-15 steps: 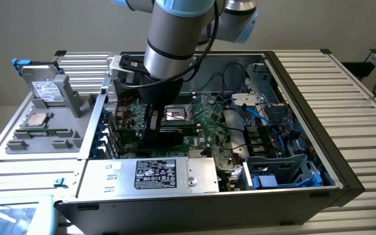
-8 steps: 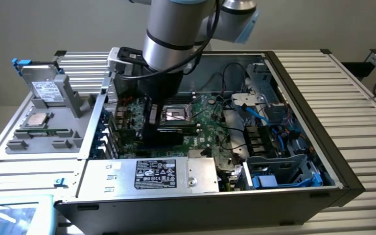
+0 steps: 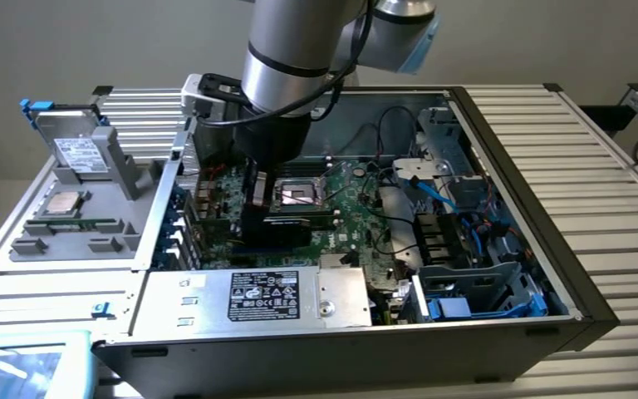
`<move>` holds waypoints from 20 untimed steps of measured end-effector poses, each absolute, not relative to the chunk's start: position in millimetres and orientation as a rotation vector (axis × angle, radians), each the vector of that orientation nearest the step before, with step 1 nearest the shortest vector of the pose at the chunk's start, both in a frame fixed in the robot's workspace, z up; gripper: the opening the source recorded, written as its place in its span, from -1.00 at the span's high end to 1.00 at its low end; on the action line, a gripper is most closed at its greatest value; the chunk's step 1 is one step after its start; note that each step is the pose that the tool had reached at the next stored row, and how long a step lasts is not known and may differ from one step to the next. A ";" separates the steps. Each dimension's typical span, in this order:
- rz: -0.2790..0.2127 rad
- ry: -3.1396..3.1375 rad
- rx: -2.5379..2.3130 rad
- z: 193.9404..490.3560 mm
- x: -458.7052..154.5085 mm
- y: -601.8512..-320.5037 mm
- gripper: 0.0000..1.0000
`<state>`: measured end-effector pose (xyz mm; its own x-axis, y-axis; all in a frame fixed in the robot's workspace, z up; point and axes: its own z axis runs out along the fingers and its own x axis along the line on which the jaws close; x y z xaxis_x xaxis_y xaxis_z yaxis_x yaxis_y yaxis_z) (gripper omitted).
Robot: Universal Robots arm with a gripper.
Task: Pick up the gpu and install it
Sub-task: 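Insert the gpu into the slot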
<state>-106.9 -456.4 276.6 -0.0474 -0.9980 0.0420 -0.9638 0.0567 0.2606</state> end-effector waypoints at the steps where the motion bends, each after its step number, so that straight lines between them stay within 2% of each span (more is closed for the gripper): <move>1: -0.238 -2.119 2.009 276.7 -106.9 -456.3 0.31; 13: -0.237 -2.117 2.006 282.5 -107.0 -453.9 0.31; 20: -0.219 -2.115 2.002 282.4 -107.0 -450.8 0.31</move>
<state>-107.0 -450.8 282.4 -0.0475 -0.9972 0.0574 -0.9644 0.0608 0.2574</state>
